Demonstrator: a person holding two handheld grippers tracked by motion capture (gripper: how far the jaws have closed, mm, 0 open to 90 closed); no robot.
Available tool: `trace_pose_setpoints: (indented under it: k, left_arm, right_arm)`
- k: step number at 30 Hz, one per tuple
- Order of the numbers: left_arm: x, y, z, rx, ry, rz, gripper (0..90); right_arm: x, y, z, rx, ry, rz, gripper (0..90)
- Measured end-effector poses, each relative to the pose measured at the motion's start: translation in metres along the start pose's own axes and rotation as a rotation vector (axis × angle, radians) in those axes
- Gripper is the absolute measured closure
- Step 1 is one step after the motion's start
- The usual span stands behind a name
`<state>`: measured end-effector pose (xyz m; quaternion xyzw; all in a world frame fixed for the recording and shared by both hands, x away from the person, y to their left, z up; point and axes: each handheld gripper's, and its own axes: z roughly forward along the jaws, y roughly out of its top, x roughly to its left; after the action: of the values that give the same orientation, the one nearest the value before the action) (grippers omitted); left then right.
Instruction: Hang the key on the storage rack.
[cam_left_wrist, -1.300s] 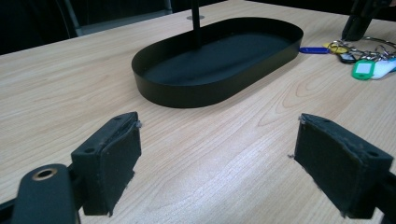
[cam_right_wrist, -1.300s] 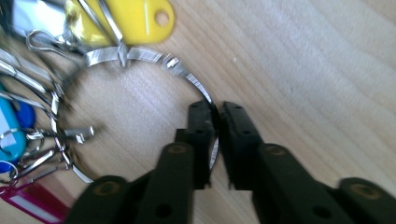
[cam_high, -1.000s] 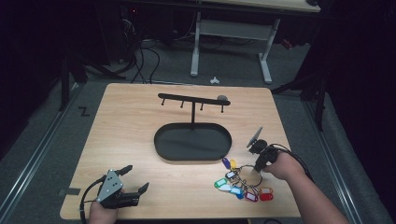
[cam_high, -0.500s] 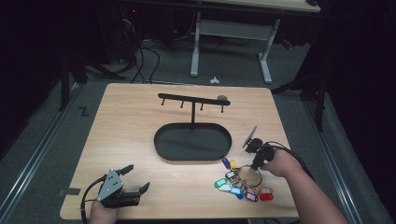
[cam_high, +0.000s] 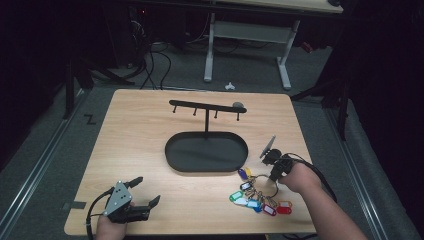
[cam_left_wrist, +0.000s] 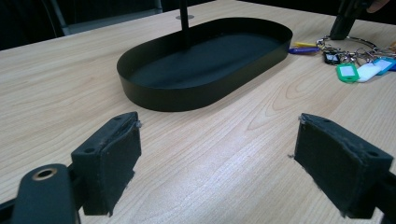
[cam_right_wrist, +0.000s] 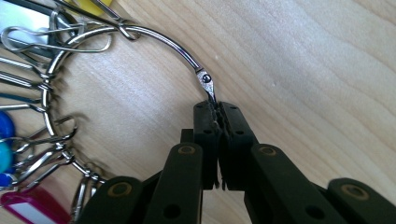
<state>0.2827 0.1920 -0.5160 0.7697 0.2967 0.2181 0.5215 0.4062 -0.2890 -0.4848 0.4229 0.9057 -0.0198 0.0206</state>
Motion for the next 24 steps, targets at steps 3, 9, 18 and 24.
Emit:
trace_pose_setpoints:
  k: [3,9,18,24]
  left_arm:
    - [0.0,0.0,0.0,0.002,-0.001,0.0,15.0]
    - [0.0,0.001,0.002,-0.003,-0.006,0.001,15.0]
    - [-0.004,0.007,0.017,-0.012,-0.039,0.006,15.0]
    - [-0.004,0.01,0.021,-0.018,-0.042,0.01,15.0]
  right_arm:
    - [-0.002,-0.006,-0.009,-0.017,0.012,0.026,86.9]
    - [-0.004,-0.019,-0.029,-0.057,-0.009,0.074,86.9]
    - [0.005,-0.048,-0.054,-0.151,0.001,0.152,86.9]
    - [0.007,-0.051,-0.065,-0.175,0.0,0.164,87.2]
